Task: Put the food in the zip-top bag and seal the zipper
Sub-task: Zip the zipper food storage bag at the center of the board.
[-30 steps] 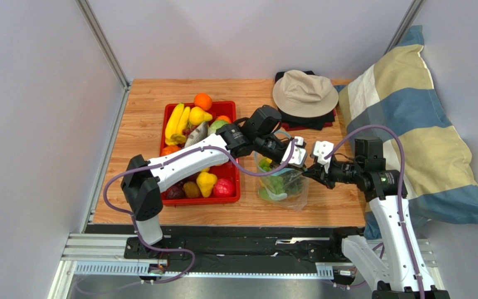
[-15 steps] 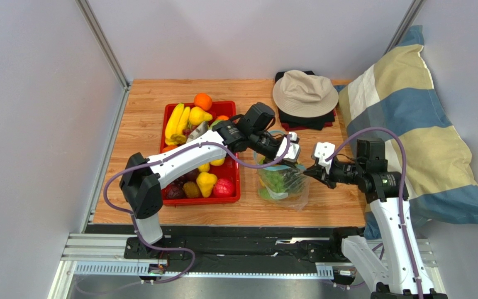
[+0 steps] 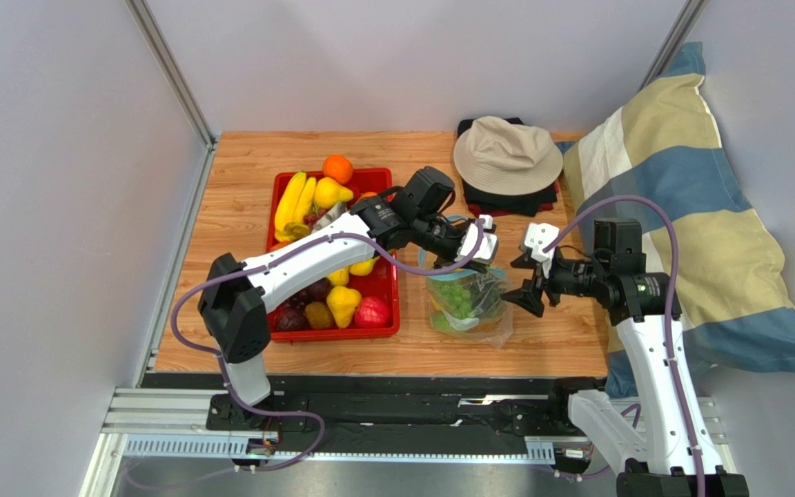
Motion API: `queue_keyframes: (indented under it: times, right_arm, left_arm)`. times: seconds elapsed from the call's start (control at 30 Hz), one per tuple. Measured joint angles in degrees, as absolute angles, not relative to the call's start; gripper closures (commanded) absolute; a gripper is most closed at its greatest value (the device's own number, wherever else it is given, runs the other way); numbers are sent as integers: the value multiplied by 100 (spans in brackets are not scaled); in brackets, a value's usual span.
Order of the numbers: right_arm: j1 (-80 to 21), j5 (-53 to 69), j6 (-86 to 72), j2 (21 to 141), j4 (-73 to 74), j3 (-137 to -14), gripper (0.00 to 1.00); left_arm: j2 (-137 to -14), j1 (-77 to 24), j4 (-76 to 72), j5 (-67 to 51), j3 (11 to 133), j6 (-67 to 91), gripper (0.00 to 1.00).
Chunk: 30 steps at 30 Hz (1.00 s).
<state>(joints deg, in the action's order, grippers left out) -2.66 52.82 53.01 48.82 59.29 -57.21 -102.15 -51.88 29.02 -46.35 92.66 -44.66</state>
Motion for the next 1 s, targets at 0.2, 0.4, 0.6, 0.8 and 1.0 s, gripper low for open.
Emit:
queue_keyframes:
  times: [0.2, 0.4, 0.6, 0.8, 1.0]
  right_arm:
    - [-405, 5286, 5166, 5094, 5780, -5758, 57]
    - [-497, 5253, 5098, 5321, 5546, -5782, 100]
    - [-523, 5159, 5151, 5358, 5535, -5824, 100]
    - [-519, 4965, 5242, 5041, 5529, -5725, 100]
    - [-263, 4956, 5238, 4904, 5485, -5671, 100]
  left_arm:
    - [-10215, -5363, 2921, -4445, 9347, -4429, 100]
    - [-10215, -5437, 2998, -4252, 9443, -4418, 100]
    - [-10215, -5452, 3057, -4053, 9522, -4388, 100]
    - [-10184, -5367, 3087, -3988, 9467, -4397, 99]
    - [-9900, -4945, 3315, -4001, 9096, -4453, 98]
